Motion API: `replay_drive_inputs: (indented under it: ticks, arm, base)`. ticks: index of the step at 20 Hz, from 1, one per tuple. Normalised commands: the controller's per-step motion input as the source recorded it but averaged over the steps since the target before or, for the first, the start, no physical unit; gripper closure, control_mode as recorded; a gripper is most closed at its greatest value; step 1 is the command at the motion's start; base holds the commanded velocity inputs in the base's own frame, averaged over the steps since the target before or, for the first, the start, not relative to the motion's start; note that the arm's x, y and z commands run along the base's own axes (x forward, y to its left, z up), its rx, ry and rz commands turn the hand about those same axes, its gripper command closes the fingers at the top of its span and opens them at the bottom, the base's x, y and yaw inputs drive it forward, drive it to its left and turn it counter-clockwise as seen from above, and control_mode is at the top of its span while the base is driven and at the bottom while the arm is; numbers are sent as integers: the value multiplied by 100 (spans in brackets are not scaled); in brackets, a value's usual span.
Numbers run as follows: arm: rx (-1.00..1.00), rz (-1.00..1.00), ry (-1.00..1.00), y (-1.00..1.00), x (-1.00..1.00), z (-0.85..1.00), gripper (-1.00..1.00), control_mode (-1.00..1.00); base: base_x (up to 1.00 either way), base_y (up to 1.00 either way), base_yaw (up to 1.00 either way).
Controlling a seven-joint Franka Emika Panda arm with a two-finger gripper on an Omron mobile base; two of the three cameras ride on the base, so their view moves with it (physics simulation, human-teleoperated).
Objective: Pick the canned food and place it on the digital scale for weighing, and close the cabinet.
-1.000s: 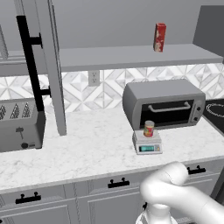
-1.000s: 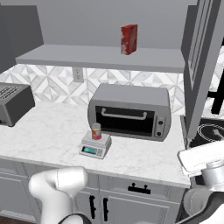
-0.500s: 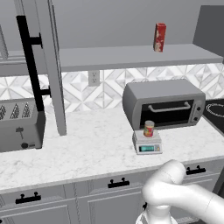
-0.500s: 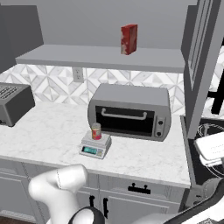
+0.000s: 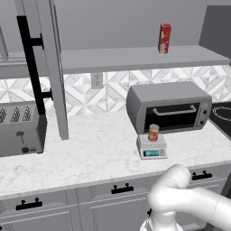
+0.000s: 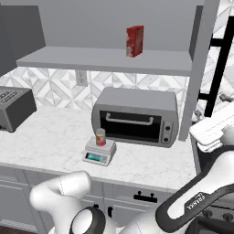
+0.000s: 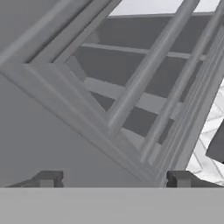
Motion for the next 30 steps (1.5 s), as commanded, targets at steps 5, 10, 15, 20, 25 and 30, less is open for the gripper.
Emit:
replay_drive_inputs:
  ticks: [5,10,15,20,25,30]
  arm:
    - [-43,-12,-3,100,60,100,-100,-100]
    - [-41,-16,-10,100,83,77,-100,-100]
    - [-29,-18,-7,100,98,14,-100,-100]
    - [-15,-16,-7,86,83,0,-100,-100]
    - [-9,-4,0,34,77,0,-100,-100]
    - [0,0,1,0,83,0,-100,-100]
  base:
    - [0,0,0]
    - [0,0,0]
    - [0,0,0]
    - [0,0,0]
    - [0,0,0]
    - [0,0,0]
